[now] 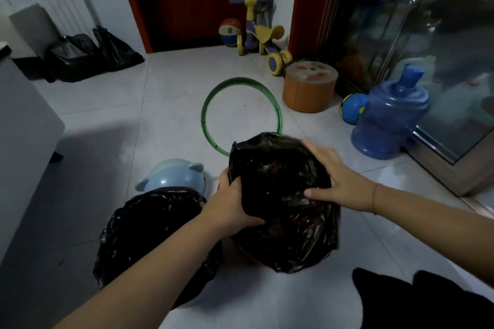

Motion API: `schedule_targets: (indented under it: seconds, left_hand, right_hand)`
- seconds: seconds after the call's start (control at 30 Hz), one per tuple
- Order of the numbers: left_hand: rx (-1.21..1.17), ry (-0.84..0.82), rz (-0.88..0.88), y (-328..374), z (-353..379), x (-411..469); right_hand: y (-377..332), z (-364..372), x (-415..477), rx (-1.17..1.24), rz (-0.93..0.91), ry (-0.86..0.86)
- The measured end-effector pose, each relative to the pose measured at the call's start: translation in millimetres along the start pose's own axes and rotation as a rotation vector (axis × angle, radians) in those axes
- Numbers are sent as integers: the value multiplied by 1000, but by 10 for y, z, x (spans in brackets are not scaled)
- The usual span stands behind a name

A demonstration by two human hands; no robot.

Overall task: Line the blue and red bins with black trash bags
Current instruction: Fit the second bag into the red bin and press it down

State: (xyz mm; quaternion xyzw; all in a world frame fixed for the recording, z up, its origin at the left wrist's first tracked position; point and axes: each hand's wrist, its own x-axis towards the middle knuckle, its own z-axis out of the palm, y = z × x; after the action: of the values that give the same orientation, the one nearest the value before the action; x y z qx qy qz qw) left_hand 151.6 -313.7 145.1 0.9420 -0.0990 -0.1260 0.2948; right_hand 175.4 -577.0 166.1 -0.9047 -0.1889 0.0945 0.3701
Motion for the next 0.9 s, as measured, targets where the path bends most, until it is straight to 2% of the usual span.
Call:
schedule_targets:
  seconds: [0.1,0.23,0.3,0.43,0.5,0.53,0.6,0.63,0.7,0.77,0.83,0.87,0.9]
  left_hand:
    - [46,-49,-20,-124,142,149]
    - [110,-33,-108,-308,324,236]
    - [111,75,-152,-336,414,227]
    - [74,432,-178,-293,543,157]
    - [-121,569,-133,-244,605,122]
    - [-297,602,-136,-209,619,121]
    - [-687,645,-237,-148,593,162]
    - [-848,667,-344,-134,563,204]
    - [-1129,622,-592,-117,454,304]
    - [-1390,426,-728,-140,326,361]
    - [-1468,225,-713,-173,216,364]
    - [-1422,174,-669,-194,178,377]
    - [-1354,194,-615,-228,156,405]
  right_hand:
    - [268,232,-6,-49,77,-77]
    - [563,527,49,-140,243,35]
    - [616,633,67,-166,286,139]
    - [558,664,53,-236,286,253]
    - [498,626,17,-159,278,319]
    - [481,617,-4,-24,280,360]
    - [446,606,-17,355,356,431]
    - [436,591,2,578,420,454]
    - [457,532,70,924,565,472]
    - [473,463,126,1040,636,451]
    - [490,428,171,970,565,410]
    - [507,429,191,908,514,413]
    - [490,430,199,866,463,409]
